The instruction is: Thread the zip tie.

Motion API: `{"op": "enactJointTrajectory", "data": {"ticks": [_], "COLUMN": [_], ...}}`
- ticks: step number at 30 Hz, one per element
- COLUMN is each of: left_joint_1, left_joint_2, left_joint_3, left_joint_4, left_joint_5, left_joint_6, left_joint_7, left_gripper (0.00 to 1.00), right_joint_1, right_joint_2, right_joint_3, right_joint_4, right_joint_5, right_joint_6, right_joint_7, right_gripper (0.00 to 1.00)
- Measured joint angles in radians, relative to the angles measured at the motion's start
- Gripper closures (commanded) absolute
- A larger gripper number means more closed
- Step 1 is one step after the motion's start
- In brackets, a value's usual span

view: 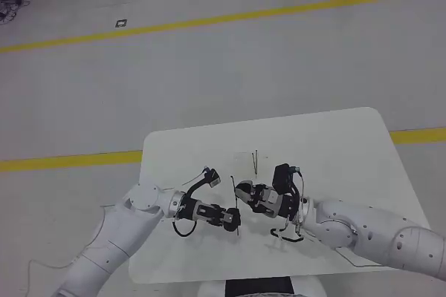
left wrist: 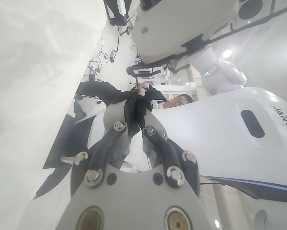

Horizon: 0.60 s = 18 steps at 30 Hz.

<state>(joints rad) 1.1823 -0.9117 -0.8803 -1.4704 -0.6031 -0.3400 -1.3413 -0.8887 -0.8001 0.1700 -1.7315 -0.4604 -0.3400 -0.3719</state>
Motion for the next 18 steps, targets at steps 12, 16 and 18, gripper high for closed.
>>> {"op": "enactJointTrajectory", "data": {"ticks": [12,16,18], "left_joint_1": [0.013,0.019,0.022], "left_joint_2": [-0.001,-0.002,-0.003], "left_joint_3": [-0.022,-0.029,-0.033], "left_joint_4": [-0.012,-0.016,-0.017], "left_joint_5": [0.007,0.012,0.013], "left_joint_6": [0.000,0.000,0.000], "left_joint_7": [0.005,0.005,0.004], "left_gripper": [1.00,1.00,1.00], "right_joint_1": [-0.007,-0.014,-0.018], "right_joint_2": [0.002,0.004,0.004], "right_joint_3": [0.010,0.019,0.024], "right_joint_4": [0.011,0.011,0.011], "right_joint_5": [0.027,0.038,0.047], "right_joint_6": [0.000,0.000,0.000], "right_joint_7": [0.009,0.018,0.024], "right_gripper": [1.00,1.00,1.00]}}
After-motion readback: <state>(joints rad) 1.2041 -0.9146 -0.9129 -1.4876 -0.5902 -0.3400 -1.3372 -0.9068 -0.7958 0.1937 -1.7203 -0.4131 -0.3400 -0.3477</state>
